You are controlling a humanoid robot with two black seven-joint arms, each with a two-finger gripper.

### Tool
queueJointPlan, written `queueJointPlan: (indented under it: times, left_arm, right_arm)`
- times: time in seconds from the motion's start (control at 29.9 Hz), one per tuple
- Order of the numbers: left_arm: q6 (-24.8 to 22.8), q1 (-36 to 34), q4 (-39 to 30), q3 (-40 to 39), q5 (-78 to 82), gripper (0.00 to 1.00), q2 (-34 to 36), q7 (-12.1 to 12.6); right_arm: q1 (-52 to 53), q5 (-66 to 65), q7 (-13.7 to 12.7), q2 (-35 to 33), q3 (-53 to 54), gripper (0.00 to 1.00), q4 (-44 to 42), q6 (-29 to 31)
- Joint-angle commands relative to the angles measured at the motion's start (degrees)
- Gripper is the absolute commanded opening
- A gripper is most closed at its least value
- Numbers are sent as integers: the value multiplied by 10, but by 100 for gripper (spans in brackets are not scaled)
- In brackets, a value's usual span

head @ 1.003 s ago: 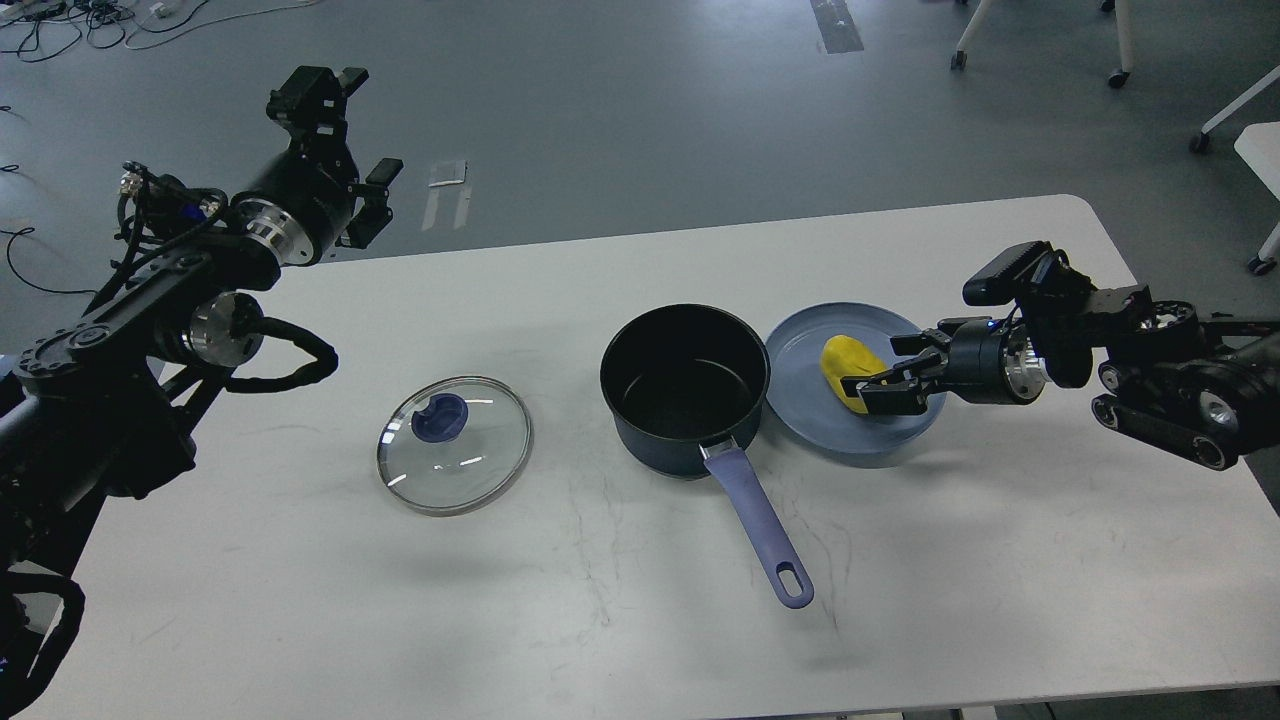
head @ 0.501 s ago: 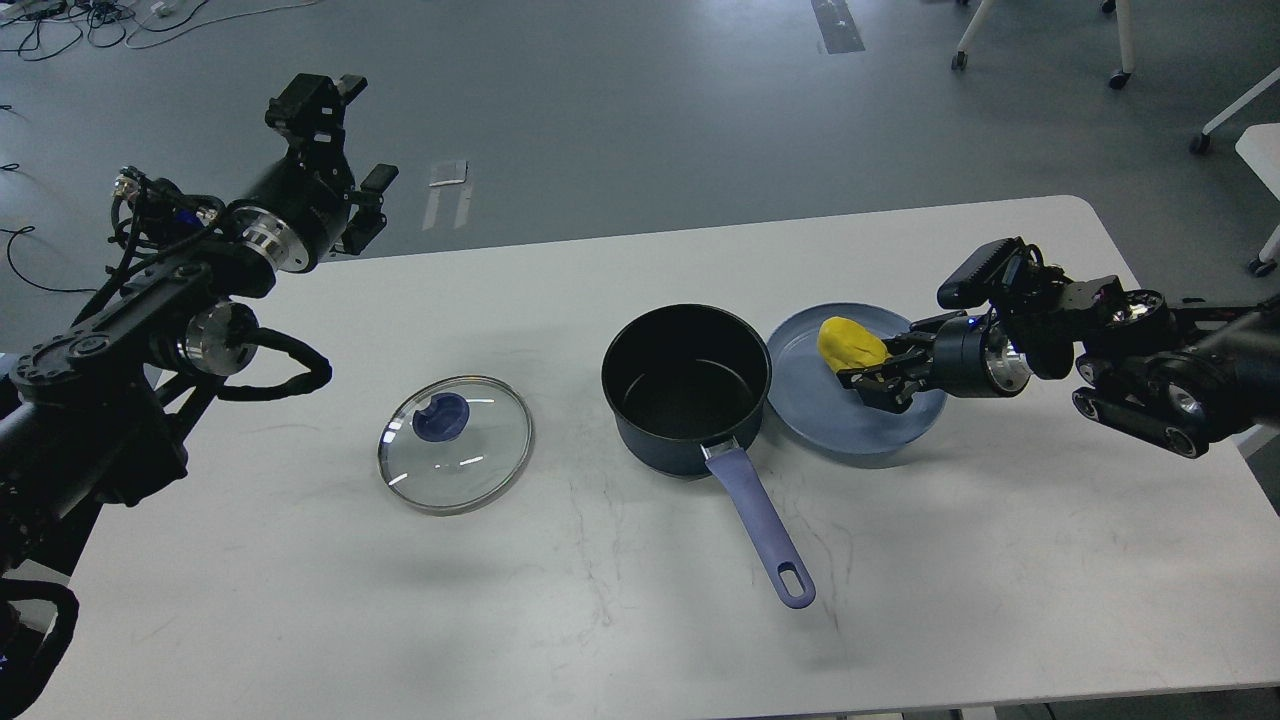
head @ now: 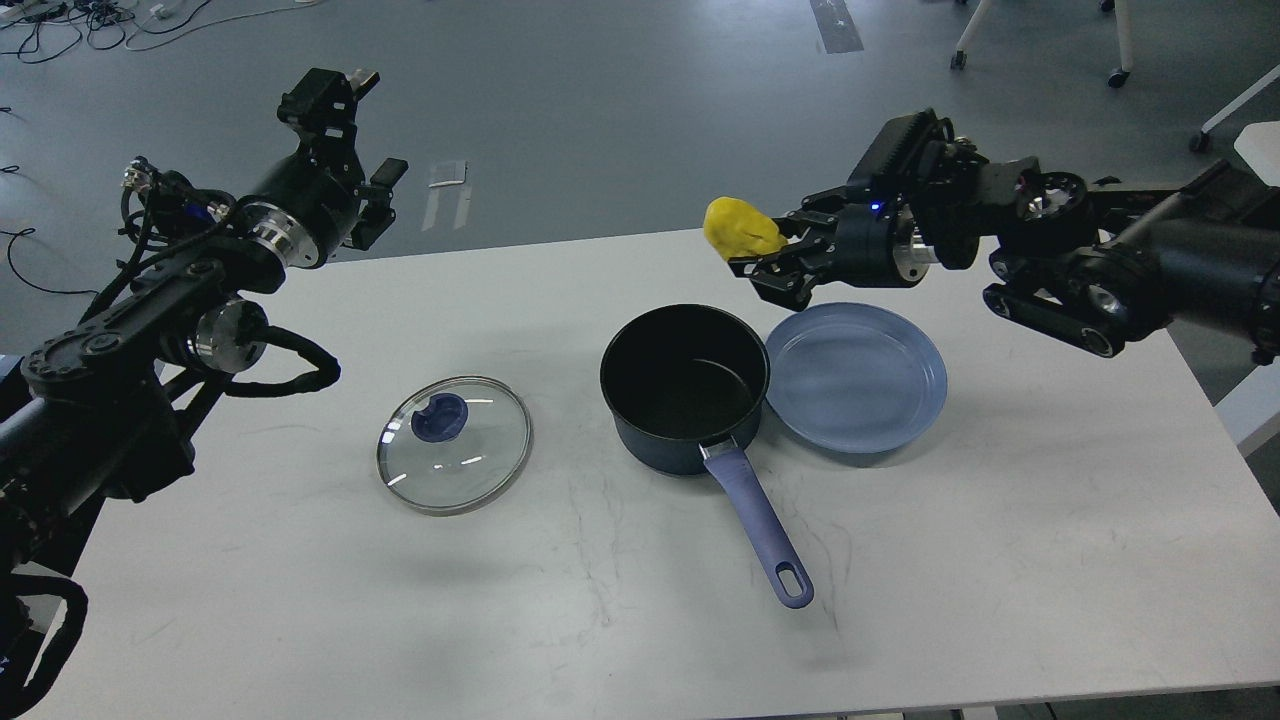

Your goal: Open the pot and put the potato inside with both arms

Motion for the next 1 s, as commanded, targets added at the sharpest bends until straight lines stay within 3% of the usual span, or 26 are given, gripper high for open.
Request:
queueJointPlan:
  times: [0.0, 0.13, 0.2, 0.27, 0.43, 0.64, 0.77, 0.87, 0.97]
  left_arm:
    - [0, 1, 0, 1, 0, 98, 2, 0]
    - [1, 1, 0, 1, 0, 98, 7, 0]
    - [1, 1, 0, 1, 0, 98, 9, 0]
    - [1, 1, 0, 0, -1, 98, 9, 0]
    - [4, -1, 1, 1, 0, 98, 3, 1]
    - [2, -3, 1, -1, -2, 99, 2, 0]
    - [-4, -3, 0, -12, -16, 98, -1, 2]
    - [-17, 3, 0, -33, -40, 99, -16, 3]
    - [-36, 14, 0, -49, -56, 99, -22, 3]
  right_arm:
    - [-5, 0, 0, 48, -31, 34, -9, -5]
    - [-16, 1, 0, 54, -56, 40, -10, -8]
    - [-30, 9, 0, 52, -51, 83, -9, -12]
    - [-34, 13, 0, 48, -49, 96, -7, -18]
    - [-33, 37, 0, 40, -30, 100, 4, -20]
    - [-22, 161, 0, 24, 25, 100, 23, -18]
    - [-25, 376, 0, 2, 141, 100, 27, 8]
    - [-29, 611, 0, -7, 223, 100, 21, 70]
    - [-42, 763, 0, -16, 282, 100, 16, 73]
